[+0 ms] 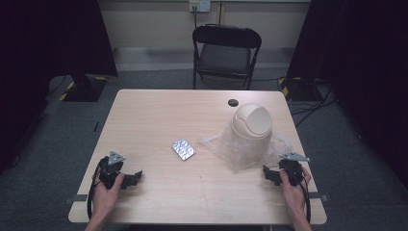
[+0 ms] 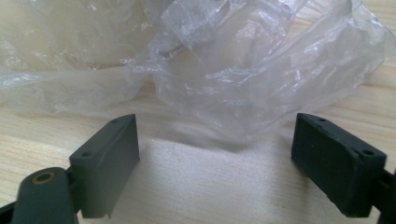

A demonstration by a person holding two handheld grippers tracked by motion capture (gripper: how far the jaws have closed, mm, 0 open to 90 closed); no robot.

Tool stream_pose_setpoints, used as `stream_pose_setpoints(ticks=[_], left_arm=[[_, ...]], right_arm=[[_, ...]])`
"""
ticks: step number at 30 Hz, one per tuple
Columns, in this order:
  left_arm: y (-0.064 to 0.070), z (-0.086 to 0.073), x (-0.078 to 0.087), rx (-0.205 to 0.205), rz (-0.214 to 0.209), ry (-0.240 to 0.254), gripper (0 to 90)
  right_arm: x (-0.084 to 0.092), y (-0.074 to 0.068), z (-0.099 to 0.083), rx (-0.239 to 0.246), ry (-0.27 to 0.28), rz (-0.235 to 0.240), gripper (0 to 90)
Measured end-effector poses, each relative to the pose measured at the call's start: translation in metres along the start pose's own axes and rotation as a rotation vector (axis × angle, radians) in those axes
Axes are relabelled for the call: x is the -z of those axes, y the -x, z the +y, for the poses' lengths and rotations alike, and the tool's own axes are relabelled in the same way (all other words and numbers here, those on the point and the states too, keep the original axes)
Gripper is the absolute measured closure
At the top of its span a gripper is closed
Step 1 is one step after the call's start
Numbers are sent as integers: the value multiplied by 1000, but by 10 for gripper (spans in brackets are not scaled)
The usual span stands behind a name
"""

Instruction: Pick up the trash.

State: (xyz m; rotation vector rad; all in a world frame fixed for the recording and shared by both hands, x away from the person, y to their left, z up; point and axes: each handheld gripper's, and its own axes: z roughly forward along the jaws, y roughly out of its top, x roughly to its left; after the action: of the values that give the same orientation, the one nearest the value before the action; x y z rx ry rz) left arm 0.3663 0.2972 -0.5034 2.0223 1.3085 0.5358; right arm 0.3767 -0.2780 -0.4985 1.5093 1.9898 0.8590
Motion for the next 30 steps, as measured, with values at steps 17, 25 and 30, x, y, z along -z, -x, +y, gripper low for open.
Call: stream_pose_setpoints(ticks=[17, 25, 30], left_arm=[[0, 0, 0, 0, 0, 1, 0], [0, 0, 0, 1, 0, 0, 0], [0, 0, 0, -1, -2, 0, 0]], right_arm=[[27, -12, 13, -1, 51, 150, 232], [48, -22, 27, 59, 97, 201, 257], [60, -32, 46, 90, 150, 255, 213]])
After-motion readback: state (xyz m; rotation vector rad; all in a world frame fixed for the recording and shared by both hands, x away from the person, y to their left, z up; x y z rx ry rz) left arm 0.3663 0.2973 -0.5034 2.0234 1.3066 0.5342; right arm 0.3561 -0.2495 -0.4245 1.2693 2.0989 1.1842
